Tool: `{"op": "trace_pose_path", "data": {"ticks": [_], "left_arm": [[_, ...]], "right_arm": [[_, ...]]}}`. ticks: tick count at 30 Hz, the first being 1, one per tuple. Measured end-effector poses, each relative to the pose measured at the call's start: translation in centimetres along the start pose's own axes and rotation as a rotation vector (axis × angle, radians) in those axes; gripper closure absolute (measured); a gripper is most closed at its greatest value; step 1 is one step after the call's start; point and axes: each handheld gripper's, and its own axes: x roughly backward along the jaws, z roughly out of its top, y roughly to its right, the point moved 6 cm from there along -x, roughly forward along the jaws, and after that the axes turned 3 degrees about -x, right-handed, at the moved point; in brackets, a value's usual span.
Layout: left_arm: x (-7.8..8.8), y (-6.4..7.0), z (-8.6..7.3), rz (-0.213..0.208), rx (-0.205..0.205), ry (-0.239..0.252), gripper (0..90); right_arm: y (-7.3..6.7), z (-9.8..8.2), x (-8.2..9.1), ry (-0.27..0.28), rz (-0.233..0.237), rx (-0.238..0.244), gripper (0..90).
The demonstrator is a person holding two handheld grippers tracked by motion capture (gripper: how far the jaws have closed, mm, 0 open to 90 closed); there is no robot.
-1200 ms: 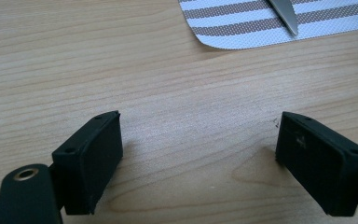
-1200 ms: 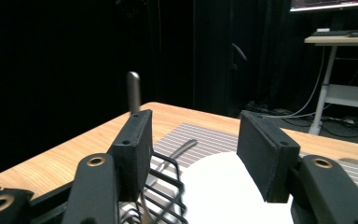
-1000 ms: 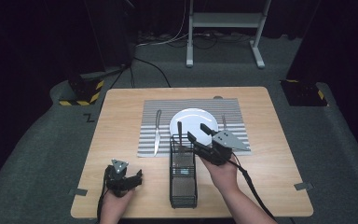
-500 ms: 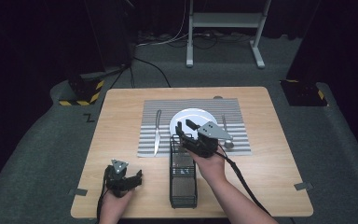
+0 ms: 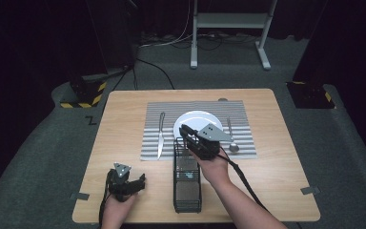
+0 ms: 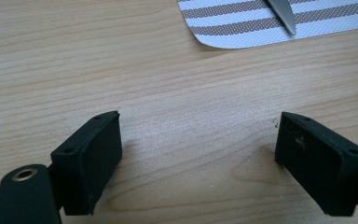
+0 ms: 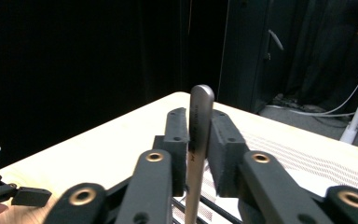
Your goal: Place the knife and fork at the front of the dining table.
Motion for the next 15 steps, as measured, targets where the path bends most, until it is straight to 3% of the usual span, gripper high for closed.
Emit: {"op": "trace_pose_path", "data": {"ticks": [15], "left_arm": [[0.0,0.0,0.0,0.0,0.0,0.0,14.8]], "right_arm": [[-0.93,0.12,0.99,0.038,0.036,0.034,86.4]]}}
